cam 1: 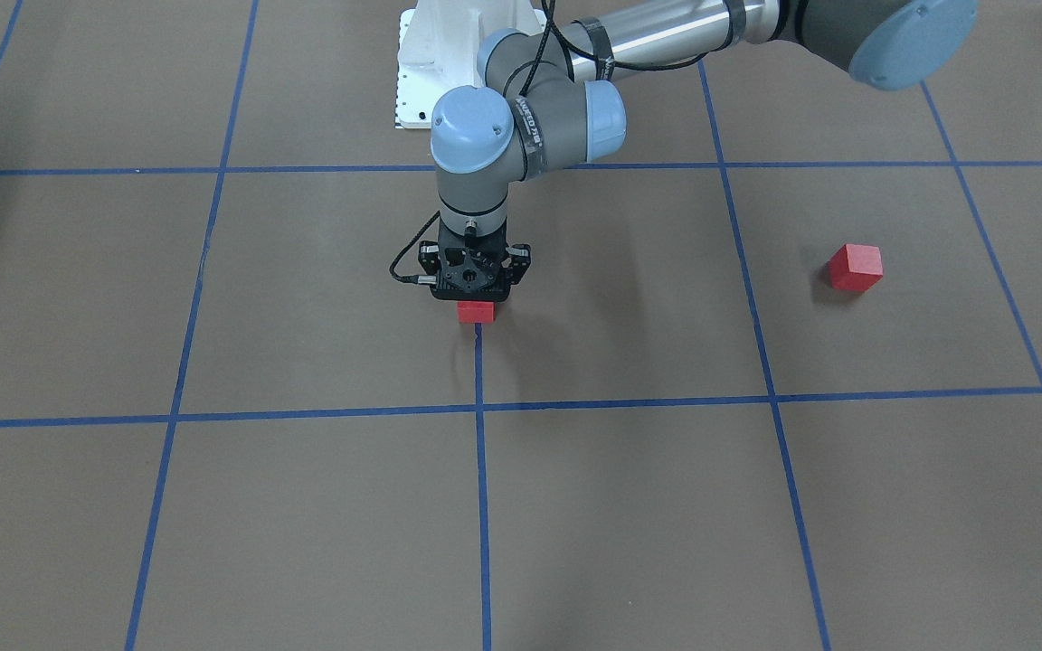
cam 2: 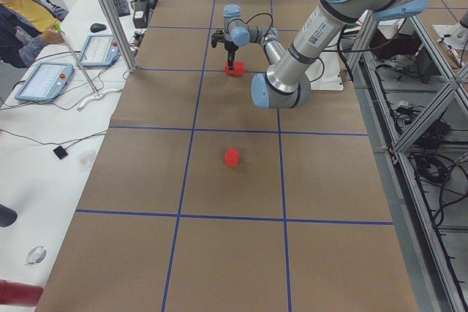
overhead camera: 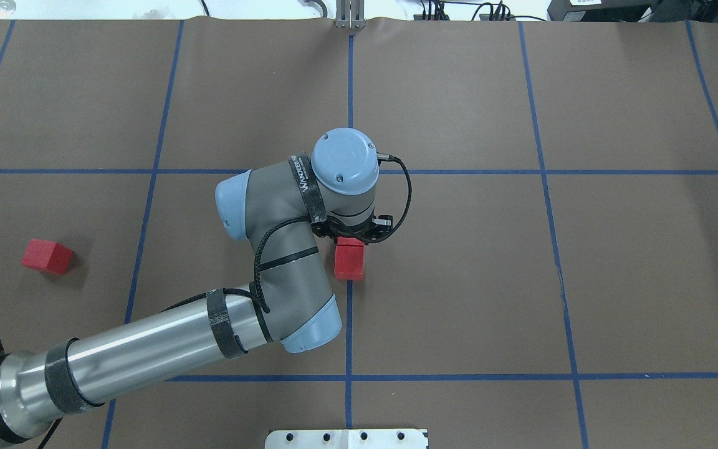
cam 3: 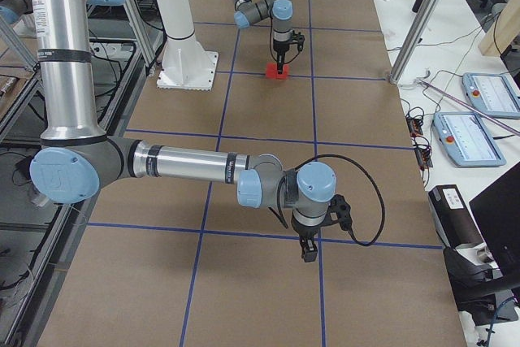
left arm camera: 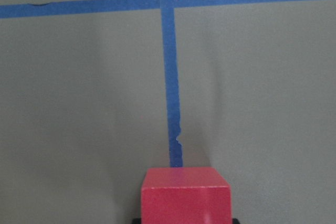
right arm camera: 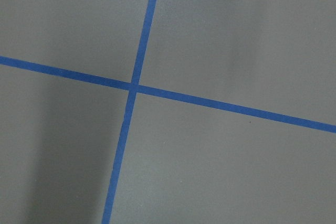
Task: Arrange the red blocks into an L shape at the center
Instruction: 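Hold the cube in place against the center cube with the left gripper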
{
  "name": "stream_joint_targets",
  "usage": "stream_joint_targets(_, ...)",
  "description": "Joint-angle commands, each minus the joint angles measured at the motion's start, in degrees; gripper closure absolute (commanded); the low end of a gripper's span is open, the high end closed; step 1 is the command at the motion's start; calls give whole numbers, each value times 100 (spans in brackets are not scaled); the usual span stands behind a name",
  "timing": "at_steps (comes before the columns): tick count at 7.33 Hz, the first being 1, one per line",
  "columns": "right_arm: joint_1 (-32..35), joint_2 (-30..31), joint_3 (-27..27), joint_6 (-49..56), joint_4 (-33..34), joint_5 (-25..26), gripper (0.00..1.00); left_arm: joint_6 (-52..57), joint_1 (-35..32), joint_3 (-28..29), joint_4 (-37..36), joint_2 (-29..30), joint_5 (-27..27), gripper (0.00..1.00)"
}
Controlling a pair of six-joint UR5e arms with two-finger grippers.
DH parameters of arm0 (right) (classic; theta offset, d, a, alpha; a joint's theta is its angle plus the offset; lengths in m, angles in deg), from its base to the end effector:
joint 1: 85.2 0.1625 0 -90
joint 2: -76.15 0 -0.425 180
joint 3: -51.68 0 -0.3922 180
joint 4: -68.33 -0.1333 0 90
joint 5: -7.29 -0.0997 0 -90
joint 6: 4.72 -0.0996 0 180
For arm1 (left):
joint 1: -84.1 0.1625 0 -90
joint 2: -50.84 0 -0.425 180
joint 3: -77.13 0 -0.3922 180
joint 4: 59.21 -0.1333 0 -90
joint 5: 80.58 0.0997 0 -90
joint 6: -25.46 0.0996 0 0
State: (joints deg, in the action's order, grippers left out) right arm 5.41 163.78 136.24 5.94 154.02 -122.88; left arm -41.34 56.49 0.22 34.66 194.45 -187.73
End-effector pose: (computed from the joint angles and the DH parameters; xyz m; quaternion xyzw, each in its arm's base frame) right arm 0.0745 -0.5098 0.6821 0.0438 -0.3407 -0.0860 0.9352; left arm 0.6413 -0.4527 0.1581 0.0355 0.3966 0.0211 0.9170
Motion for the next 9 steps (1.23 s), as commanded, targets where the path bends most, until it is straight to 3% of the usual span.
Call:
stream_joint_targets(1,0,9,-1,-2,0,0,0,0,-7,0,0,0,1,45)
stream_joint_targets(4,0,-9,8,-3,0,0,0,0,-8,0,0,0,1,41)
stream_joint_targets(9,0,-9,-1,-3,0,0,0,0,-8,-88,18,-88,36,1)
